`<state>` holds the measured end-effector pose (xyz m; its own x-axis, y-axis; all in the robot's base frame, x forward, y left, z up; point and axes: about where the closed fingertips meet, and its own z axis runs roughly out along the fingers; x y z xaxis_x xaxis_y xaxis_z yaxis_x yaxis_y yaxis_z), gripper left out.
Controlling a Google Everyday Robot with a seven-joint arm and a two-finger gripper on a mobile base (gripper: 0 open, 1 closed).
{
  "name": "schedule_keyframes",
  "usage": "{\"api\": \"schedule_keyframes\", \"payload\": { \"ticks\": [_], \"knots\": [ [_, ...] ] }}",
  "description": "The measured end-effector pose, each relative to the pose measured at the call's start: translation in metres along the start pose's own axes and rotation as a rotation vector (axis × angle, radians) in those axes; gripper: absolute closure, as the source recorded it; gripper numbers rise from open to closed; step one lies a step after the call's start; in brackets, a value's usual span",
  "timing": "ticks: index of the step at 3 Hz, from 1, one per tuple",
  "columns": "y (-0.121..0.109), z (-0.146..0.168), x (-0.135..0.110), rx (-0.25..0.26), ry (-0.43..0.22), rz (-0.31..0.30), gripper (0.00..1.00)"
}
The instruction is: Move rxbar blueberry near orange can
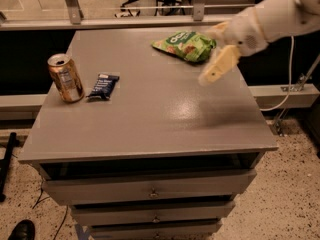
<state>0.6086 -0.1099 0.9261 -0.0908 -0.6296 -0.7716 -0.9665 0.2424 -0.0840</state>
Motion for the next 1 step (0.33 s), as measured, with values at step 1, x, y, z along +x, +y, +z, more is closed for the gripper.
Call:
{"api": "schedule_keyframes", "payload": {
  "ticks": [1],
  "knots": [
    [0.0043, -0.0145, 0.0095, 0.006, 0.003, 0.016, 0.00]
  ]
}}
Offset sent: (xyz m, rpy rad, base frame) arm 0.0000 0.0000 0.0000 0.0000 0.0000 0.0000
